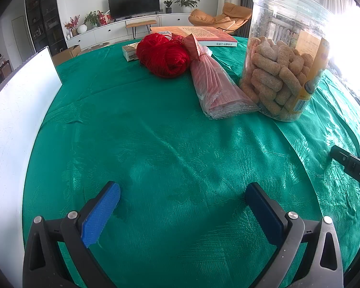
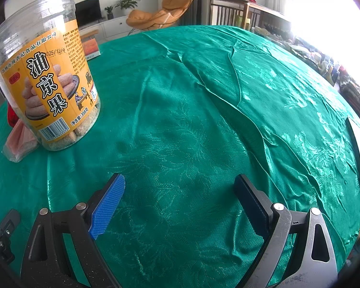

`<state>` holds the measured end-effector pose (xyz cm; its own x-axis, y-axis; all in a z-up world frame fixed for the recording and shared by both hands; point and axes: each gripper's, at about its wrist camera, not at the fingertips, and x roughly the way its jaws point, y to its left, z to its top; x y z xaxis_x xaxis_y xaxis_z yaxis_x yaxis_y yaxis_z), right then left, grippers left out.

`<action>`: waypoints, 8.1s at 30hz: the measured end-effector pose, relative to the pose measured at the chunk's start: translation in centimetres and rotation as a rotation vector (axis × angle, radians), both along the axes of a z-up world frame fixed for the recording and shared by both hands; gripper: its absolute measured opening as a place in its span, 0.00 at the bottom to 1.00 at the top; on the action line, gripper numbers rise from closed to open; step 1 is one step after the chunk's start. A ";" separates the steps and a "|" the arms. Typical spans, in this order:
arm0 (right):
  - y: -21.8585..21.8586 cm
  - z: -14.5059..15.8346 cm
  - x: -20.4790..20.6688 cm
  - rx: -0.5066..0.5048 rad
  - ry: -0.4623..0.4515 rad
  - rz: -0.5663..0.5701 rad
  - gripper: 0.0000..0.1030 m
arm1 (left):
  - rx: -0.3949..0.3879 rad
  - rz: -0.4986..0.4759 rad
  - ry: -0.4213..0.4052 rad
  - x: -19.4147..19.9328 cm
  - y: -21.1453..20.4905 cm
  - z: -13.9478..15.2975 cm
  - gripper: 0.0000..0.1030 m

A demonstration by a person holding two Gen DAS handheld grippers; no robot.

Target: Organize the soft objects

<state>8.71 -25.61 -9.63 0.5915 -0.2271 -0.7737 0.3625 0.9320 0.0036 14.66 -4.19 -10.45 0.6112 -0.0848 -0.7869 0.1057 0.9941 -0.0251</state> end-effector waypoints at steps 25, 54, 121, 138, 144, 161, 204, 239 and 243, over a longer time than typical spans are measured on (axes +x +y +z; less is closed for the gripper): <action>0.0 0.0 0.0 0.000 0.000 0.000 0.91 | 0.000 0.000 0.000 0.0 0.0 0.0 1.00; 0.1 0.0 -0.1 0.000 0.000 0.001 0.91 | 0.000 0.000 0.000 0.0 0.0 0.0 1.00; 0.0 0.0 -0.1 0.000 0.001 0.001 0.91 | -0.001 -0.001 0.000 0.0 0.0 0.0 1.00; 0.2 0.1 -0.1 0.001 0.000 0.001 0.91 | 0.000 -0.001 0.000 0.0 0.0 0.0 1.00; 0.2 0.1 -0.1 0.001 0.000 0.001 0.91 | 0.004 -0.001 0.001 0.0 -0.1 0.2 1.00; 0.0 0.0 -0.1 0.001 0.000 0.001 0.91 | -0.264 0.260 0.084 17.5 7.1 7.3 0.89; 0.1 0.0 -0.1 0.001 0.000 0.002 0.91 | 0.007 0.141 0.004 -3.6 7.5 0.6 1.00; 4.6 -0.4 -5.7 -0.002 0.003 0.259 0.92 | 0.006 0.147 0.001 -3.6 7.4 0.7 1.00; 4.6 -0.4 -5.7 -0.002 0.003 0.260 0.92 | 0.006 0.147 0.001 -3.6 7.4 0.7 1.00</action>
